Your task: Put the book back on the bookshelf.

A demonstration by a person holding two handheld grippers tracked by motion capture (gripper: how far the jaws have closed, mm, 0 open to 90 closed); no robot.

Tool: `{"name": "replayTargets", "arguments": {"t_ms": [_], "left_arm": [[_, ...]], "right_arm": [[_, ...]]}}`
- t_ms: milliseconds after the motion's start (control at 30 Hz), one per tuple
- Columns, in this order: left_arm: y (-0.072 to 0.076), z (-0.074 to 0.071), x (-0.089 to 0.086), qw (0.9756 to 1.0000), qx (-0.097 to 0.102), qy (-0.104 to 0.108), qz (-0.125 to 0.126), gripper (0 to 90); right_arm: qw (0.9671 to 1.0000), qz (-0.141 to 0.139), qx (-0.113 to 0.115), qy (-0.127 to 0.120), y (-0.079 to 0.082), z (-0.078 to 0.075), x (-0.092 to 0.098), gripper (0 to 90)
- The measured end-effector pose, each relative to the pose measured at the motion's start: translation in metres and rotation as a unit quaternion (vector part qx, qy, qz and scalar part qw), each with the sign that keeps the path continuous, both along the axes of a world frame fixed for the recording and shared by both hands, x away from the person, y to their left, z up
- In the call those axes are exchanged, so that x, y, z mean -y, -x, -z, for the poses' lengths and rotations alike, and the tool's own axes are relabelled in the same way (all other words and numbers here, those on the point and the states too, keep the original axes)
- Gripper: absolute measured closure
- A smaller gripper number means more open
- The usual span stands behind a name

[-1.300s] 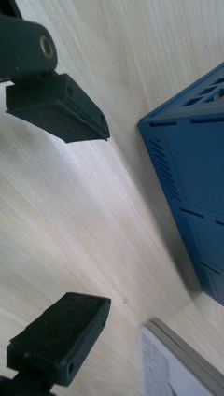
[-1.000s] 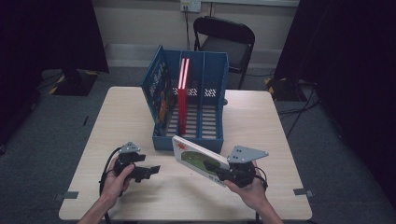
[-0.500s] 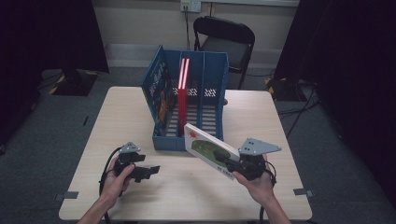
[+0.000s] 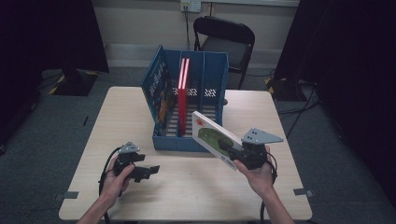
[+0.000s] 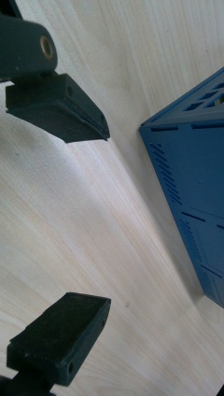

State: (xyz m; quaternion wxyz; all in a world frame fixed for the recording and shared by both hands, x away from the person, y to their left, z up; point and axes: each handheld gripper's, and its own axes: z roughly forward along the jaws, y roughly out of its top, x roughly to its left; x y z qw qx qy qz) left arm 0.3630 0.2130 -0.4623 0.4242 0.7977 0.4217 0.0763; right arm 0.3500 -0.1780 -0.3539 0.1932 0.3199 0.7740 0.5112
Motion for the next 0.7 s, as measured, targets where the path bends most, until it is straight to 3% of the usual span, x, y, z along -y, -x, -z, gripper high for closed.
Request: {"name": "replayTargets", "arguments": {"t_ms": [233, 367, 467, 700], "left_arm": [[0.001, 0.0, 0.0, 1.0, 0.0, 0.004, 0.005, 15.7], [0.0, 0.0, 0.001, 1.0, -0.001, 0.0, 0.004, 15.7], [0.001, 0.0, 0.001, 1.0, -0.001, 0.001, 0.006, 15.7], [0.0, 0.001, 0.0, 1.0, -0.002, -0.001, 0.006, 15.7]], "right_arm": [[0.9993, 0.036, -0.002, -0.004, -0.011, -0.003, 0.0, 76.4], [0.9991, 0.039, 0.003, -0.013, -0.018, -0.004, -0.001, 76.4], [0.9988, 0.047, 0.011, -0.005, -0.024, -0.006, -0.005, 76.5], [0.9982, 0.059, 0.004, -0.014, -0.039, -0.009, -0.008, 76.4]]}}
